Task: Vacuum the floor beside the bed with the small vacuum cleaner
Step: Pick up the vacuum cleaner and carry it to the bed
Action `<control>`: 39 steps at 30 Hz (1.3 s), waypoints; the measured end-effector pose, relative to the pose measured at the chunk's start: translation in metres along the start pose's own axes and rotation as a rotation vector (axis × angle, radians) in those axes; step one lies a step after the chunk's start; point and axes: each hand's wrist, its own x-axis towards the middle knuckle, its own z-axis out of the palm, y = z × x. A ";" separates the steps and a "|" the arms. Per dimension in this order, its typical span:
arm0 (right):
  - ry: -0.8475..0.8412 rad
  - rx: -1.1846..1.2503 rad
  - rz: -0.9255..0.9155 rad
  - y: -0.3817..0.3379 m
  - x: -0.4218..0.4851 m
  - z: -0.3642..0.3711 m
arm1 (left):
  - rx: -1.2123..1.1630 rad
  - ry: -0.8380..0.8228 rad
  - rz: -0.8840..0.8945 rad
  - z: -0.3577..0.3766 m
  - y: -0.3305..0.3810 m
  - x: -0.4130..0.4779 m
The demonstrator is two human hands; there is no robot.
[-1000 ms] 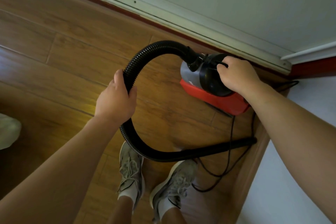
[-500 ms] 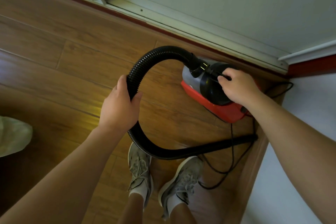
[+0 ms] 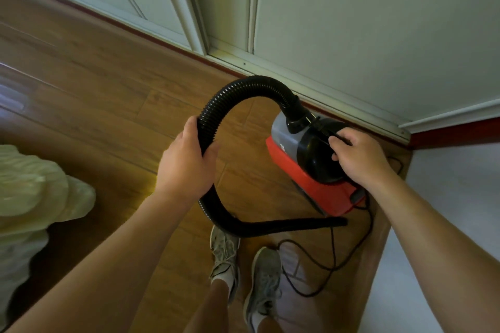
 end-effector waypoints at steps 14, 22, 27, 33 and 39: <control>-0.036 0.109 -0.170 -0.138 -0.125 -0.065 | -0.154 0.326 -0.026 -0.150 0.048 -0.115; -0.068 0.132 -0.235 -0.223 -0.205 -0.102 | -0.308 0.465 -0.006 -0.241 0.084 -0.170; -0.075 0.141 -0.292 -0.275 -0.252 -0.122 | -0.411 0.516 -0.003 -0.300 0.103 -0.207; -0.073 0.135 -0.378 -0.336 -0.303 -0.144 | -0.454 0.546 0.015 -0.369 0.115 -0.250; -0.048 0.105 -0.452 -0.397 -0.342 -0.144 | -0.511 0.605 0.027 -0.425 0.107 -0.271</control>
